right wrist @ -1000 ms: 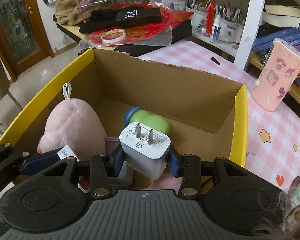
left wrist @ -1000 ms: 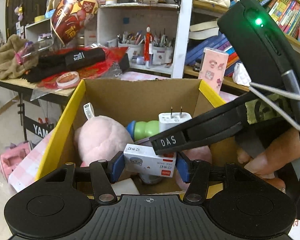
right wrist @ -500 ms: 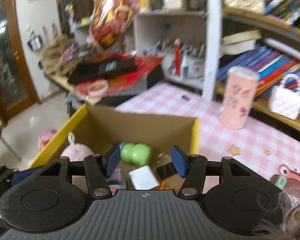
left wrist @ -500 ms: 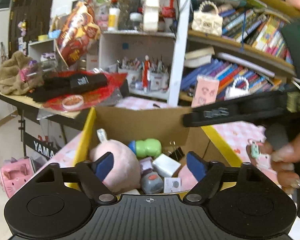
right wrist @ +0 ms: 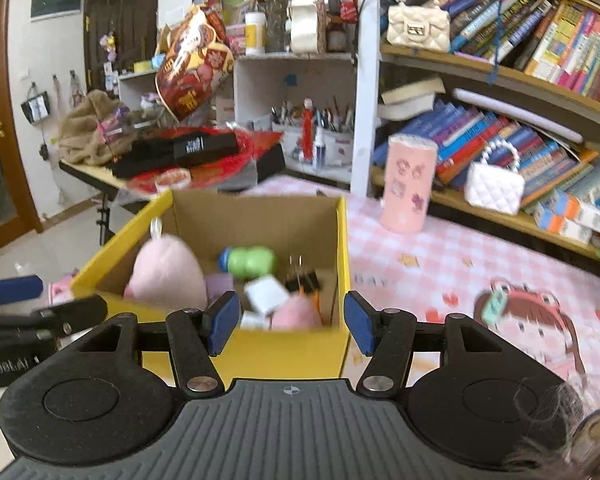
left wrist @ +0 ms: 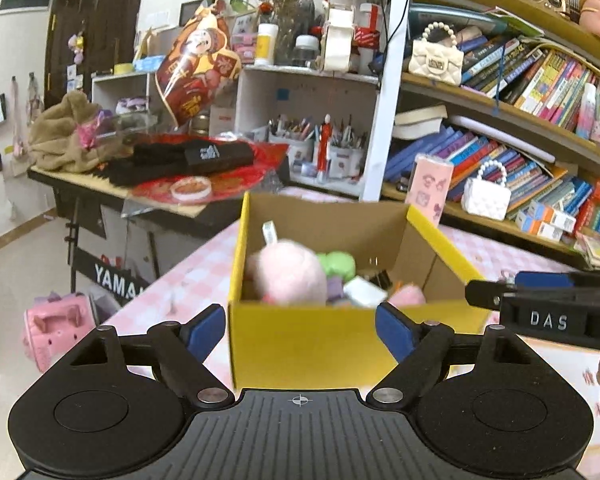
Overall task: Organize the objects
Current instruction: 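Move both empty tools back toward the mint-green clip and blue object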
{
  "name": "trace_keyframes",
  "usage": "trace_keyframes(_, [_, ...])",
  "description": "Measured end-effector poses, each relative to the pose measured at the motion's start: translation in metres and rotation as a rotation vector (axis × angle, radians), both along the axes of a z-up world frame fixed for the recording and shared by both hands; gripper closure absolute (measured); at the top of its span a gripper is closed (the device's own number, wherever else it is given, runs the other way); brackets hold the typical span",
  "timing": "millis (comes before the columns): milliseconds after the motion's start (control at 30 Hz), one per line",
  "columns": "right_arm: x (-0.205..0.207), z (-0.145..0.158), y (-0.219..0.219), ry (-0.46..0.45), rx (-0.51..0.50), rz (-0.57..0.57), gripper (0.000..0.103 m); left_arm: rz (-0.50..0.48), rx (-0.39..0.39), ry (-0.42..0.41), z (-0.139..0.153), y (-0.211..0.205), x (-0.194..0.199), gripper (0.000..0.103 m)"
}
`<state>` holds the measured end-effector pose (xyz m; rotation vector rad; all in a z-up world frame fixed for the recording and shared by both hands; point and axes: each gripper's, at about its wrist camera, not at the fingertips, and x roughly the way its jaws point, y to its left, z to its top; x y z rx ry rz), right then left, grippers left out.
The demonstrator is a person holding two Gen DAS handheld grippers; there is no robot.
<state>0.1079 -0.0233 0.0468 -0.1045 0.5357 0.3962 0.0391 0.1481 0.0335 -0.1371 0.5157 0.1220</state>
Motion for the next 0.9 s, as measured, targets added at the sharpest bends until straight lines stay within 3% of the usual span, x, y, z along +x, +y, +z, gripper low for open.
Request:
trace_keyframes(400, [-0.075,-0.033,-0.001,0.07,-0.033,-0.063,0.046,-0.018,-0.001,0.072,-0.02,-0.006,-0.053,0.018])
trace_keyframes(900, [-0.136,-0.052,-0.021,0.1,-0.087,-0.158,0.042,-0.156,-0.004,0.13,-0.041,-0.034,-0.078,0.016])
